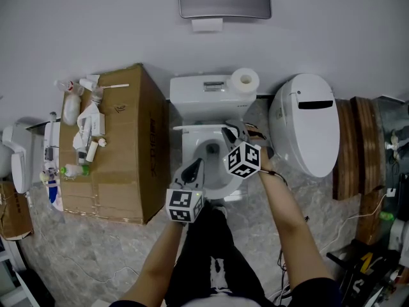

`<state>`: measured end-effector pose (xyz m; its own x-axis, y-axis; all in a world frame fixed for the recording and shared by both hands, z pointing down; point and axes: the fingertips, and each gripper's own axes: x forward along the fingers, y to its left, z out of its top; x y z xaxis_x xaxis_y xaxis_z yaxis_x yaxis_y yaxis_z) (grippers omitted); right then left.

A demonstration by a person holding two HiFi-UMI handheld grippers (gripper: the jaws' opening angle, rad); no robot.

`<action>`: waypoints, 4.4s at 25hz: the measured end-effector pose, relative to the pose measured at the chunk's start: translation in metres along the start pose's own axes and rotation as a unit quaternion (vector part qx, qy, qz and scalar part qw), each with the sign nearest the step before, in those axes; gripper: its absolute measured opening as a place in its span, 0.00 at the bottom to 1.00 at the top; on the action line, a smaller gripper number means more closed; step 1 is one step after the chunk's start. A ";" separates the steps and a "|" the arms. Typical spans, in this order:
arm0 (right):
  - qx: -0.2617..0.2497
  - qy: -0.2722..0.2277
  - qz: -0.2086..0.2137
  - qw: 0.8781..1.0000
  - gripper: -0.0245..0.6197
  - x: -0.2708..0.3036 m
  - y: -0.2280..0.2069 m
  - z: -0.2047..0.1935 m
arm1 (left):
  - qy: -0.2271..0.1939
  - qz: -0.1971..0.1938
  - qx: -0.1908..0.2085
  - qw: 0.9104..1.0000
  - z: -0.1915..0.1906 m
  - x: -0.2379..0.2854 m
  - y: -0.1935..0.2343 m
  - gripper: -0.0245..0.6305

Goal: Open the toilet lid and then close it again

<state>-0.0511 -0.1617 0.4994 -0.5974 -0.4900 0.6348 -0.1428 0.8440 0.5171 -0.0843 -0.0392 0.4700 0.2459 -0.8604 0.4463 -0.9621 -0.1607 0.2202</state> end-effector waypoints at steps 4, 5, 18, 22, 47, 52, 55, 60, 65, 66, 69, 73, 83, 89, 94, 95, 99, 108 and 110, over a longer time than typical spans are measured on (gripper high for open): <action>-0.002 0.004 0.003 1.000 0.12 -0.003 0.006 -0.001 | 0.000 -0.002 0.001 1.000 -0.005 -0.006 -0.001 0.05; -0.002 0.005 0.004 1.000 0.12 -0.004 0.008 -0.002 | -0.001 -0.002 0.000 1.000 -0.006 -0.007 -0.002 0.04; -0.007 0.012 0.010 1.000 0.12 -0.014 0.027 -0.006 | -0.006 0.011 -0.005 1.000 -0.010 -0.022 0.006 0.04; -0.009 0.008 0.013 1.000 0.12 -0.017 0.034 -0.007 | -0.004 0.011 -0.008 1.000 -0.015 -0.022 0.004 0.04; -0.008 -0.012 0.036 0.999 0.12 -0.036 0.075 -0.017 | 0.002 0.021 -0.017 1.000 -0.031 -0.028 -0.005 0.04; -0.013 -0.012 0.041 0.999 0.12 -0.038 0.084 -0.020 | 0.003 0.019 -0.018 1.000 -0.035 -0.028 -0.009 0.05; -0.015 -0.011 0.046 0.999 0.12 -0.039 0.089 -0.021 | 0.007 0.019 -0.020 1.000 -0.038 -0.030 -0.009 0.05; -0.021 -0.008 0.052 0.998 0.12 -0.043 0.098 -0.024 | 0.006 0.021 -0.022 1.000 -0.040 -0.031 -0.011 0.05; -0.026 -0.005 0.059 0.998 0.12 -0.046 0.112 -0.027 | 0.005 0.021 -0.023 1.000 -0.040 -0.033 -0.012 0.04; -0.027 -0.004 0.061 0.998 0.12 -0.046 0.114 -0.028 | 0.004 0.021 -0.023 0.999 -0.039 -0.034 -0.012 0.04; -0.030 -0.002 0.066 0.997 0.12 -0.049 0.121 -0.030 | 0.004 0.021 -0.024 0.999 -0.040 -0.035 -0.013 0.05; -0.033 0.001 0.072 0.997 0.12 -0.052 0.131 -0.033 | 0.005 0.022 -0.024 0.999 -0.043 -0.039 -0.015 0.05; -0.042 0.008 0.080 0.996 0.12 -0.054 0.149 -0.040 | 0.007 0.023 -0.028 0.999 -0.050 -0.043 -0.013 0.05; -0.047 0.005 0.085 0.995 0.12 -0.055 0.160 -0.043 | 0.028 0.026 -0.023 0.999 -0.068 -0.041 -0.011 0.04; -0.052 0.003 0.089 0.995 0.12 -0.056 0.168 -0.047 | 0.038 0.026 -0.018 0.999 -0.075 -0.040 -0.014 0.04; -0.053 0.003 0.091 0.994 0.12 -0.056 0.170 -0.047 | 0.040 0.028 -0.018 0.999 -0.076 -0.041 -0.014 0.04; -0.057 0.000 0.094 0.994 0.12 -0.058 0.176 -0.050 | 0.037 0.034 -0.019 0.999 -0.079 -0.044 -0.016 0.04; -0.061 -0.008 0.099 0.993 0.12 -0.059 0.197 -0.057 | 0.047 0.043 -0.032 0.997 -0.103 -0.049 -0.014 0.05; -0.059 -0.005 0.103 0.993 0.12 -0.060 0.202 -0.059 | 0.049 0.042 -0.032 0.997 -0.106 -0.049 -0.014 0.04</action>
<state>0.0027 0.0252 0.5996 -0.6129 -0.3068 0.7282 0.0763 0.8943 0.4410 -0.0708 0.0561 0.5368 0.1791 -0.8171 0.5480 -0.9709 -0.0567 0.2327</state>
